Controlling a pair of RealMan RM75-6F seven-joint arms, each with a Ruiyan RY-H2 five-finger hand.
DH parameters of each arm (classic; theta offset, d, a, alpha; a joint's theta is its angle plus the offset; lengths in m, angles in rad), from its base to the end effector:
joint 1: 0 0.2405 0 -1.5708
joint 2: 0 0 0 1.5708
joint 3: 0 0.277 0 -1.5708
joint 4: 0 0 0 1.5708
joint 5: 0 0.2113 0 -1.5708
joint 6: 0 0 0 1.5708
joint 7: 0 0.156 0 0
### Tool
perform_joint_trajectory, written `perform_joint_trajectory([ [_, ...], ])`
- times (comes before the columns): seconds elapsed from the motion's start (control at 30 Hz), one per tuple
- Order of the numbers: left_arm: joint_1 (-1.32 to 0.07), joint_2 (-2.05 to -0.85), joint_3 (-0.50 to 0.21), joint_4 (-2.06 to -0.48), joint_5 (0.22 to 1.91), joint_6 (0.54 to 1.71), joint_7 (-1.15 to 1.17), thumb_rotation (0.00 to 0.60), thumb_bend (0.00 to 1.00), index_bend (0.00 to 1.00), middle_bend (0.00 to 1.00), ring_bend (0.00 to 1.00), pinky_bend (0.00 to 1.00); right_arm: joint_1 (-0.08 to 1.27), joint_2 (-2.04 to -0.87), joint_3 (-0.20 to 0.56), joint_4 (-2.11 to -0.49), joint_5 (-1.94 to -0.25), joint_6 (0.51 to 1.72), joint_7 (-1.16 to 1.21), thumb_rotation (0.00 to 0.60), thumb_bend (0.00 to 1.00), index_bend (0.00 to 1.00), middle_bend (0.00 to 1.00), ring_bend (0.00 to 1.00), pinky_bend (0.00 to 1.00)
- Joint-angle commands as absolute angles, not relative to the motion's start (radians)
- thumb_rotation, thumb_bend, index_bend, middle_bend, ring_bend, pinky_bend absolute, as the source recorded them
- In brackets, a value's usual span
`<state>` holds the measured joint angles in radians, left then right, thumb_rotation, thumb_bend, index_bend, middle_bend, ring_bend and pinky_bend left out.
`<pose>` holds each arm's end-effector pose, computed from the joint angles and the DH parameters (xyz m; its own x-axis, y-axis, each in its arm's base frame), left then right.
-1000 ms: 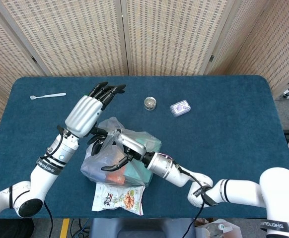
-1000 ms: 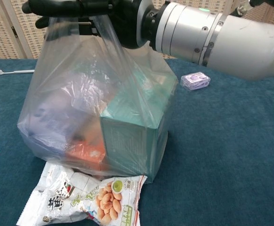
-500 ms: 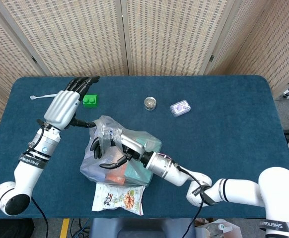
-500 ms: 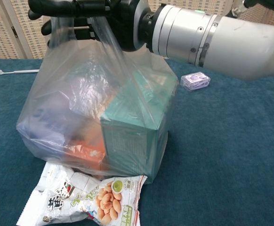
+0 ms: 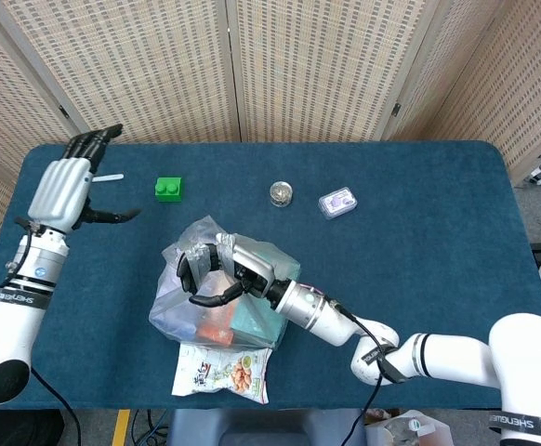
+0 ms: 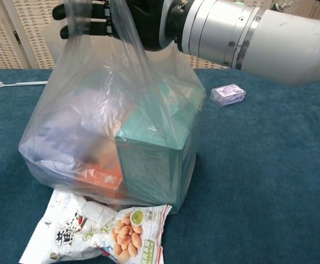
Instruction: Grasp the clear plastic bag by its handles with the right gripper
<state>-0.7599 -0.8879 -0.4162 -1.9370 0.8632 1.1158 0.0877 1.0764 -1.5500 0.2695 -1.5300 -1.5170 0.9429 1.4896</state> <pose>-0.1016 0.3948 0.2306 0.1289 -0.0533 0.9902 0.9592 -0.2466 -0.1381 0.0348 -0.3612 -0.0112 -0.5007 -0.8570 0.1215 -0.3596 0.0783 -0.9298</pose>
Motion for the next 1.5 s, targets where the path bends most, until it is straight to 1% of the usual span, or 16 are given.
perform_joint_trajectory([
  [0.03,-0.736,-0.876,-0.416,-1.930,0.885,1.140,0.074,0.600,0.00,0.00,0.11,0.06,0.04,1.076,-1.551,0.296,-1.530,-1.486,0.933,1.577,0.600,0.28,0.50,0.57,0.54,0.57],
  [0.13,-0.711,-0.866,-0.410,-1.927,0.912,1.165,0.065,0.600,0.00,0.00,0.11,0.06,0.04,1.076,-1.551,0.311,-1.526,-1.470,0.922,1.644,0.600,0.28,0.52,0.59,0.55,0.59],
  [0.43,-0.631,-0.830,-0.396,-1.953,1.017,1.243,0.025,0.600,0.00,0.00,0.11,0.06,0.04,1.076,-1.539,0.344,-1.521,-1.445,0.885,1.785,0.600,0.28,0.53,0.60,0.57,0.61],
  [0.73,-0.562,-0.810,-0.358,-1.981,1.158,1.323,0.043,0.600,0.00,0.00,0.11,0.06,0.04,1.082,-1.523,0.377,-1.529,-1.449,0.853,1.965,0.600,0.28,0.54,0.60,0.57,0.61],
  [0.87,-0.544,-0.802,-0.348,-1.995,1.199,1.338,0.044,0.600,0.00,0.00,0.11,0.06,0.04,1.083,-1.517,0.387,-1.530,-1.446,0.844,2.021,0.600,0.28,0.54,0.60,0.57,0.62],
  [0.93,-0.535,-0.798,-0.339,-1.997,1.215,1.343,0.054,0.600,0.00,0.00,0.11,0.06,0.04,1.081,-1.513,0.391,-1.534,-1.439,0.839,2.028,0.600,0.28,0.54,0.60,0.58,0.63],
  [1.07,-0.512,-0.795,-0.318,-1.998,1.243,1.356,0.082,0.600,0.00,0.00,0.11,0.06,0.04,1.077,-1.500,0.406,-1.549,-1.418,0.831,2.011,0.600,0.29,0.55,0.61,0.59,0.68],
  [1.23,-0.482,-0.804,-0.285,-1.988,1.264,1.370,0.120,0.600,0.00,0.01,0.11,0.06,0.04,1.078,-1.481,0.434,-1.580,-1.381,0.812,1.971,0.600,0.31,0.59,0.64,0.63,0.72],
  [1.33,-0.465,-0.811,-0.262,-1.974,1.269,1.371,0.153,0.600,0.00,0.04,0.11,0.06,0.04,1.082,-1.469,0.456,-1.602,-1.352,0.795,1.939,0.600,0.35,0.62,0.66,0.65,0.74],
  [1.5,-0.436,-0.839,-0.229,-1.937,1.284,1.387,0.191,0.600,0.00,0.08,0.11,0.06,0.04,1.079,-1.446,0.491,-1.642,-1.316,0.777,1.887,0.600,0.37,0.66,0.68,0.68,0.77],
])
